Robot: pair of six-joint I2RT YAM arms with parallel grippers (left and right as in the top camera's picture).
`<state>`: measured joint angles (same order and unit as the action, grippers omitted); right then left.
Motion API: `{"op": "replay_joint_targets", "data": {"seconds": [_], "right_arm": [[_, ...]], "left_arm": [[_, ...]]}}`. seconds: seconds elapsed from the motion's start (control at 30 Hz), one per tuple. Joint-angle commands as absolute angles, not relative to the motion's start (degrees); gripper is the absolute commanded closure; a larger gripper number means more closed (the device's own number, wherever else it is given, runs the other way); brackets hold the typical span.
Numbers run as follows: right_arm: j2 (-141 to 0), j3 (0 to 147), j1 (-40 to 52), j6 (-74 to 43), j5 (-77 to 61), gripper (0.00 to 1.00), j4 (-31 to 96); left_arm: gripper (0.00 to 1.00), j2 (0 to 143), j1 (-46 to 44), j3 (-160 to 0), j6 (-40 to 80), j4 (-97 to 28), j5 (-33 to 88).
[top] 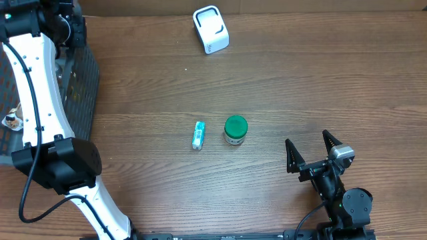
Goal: Scan the item barcode
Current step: 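Grasp the yellow Vim bottle in the basket with the left gripper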
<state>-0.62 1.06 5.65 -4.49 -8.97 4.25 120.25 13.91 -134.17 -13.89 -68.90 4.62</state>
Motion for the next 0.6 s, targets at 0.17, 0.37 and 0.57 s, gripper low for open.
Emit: {"op": "replay_joint_targets", "data": {"seconds": [0.17,0.37,0.57], "right_arm": [[-0.16,0.45,5.39,-4.45,-8.64,0.00,3.97],[-0.16,0.45,5.39,-4.45,-8.64,0.00,3.99],[-0.16,0.45,5.39,-4.45,-8.67,0.00,3.99]], "left_arm": [[0.52,120.14,13.56,-138.04,-10.28,-68.95,8.64],[0.00,116.73,13.61,-143.33,-9.63,-70.37,8.40],[0.10,113.01,13.63,-145.36,-9.67,-70.19,2.59]]}}
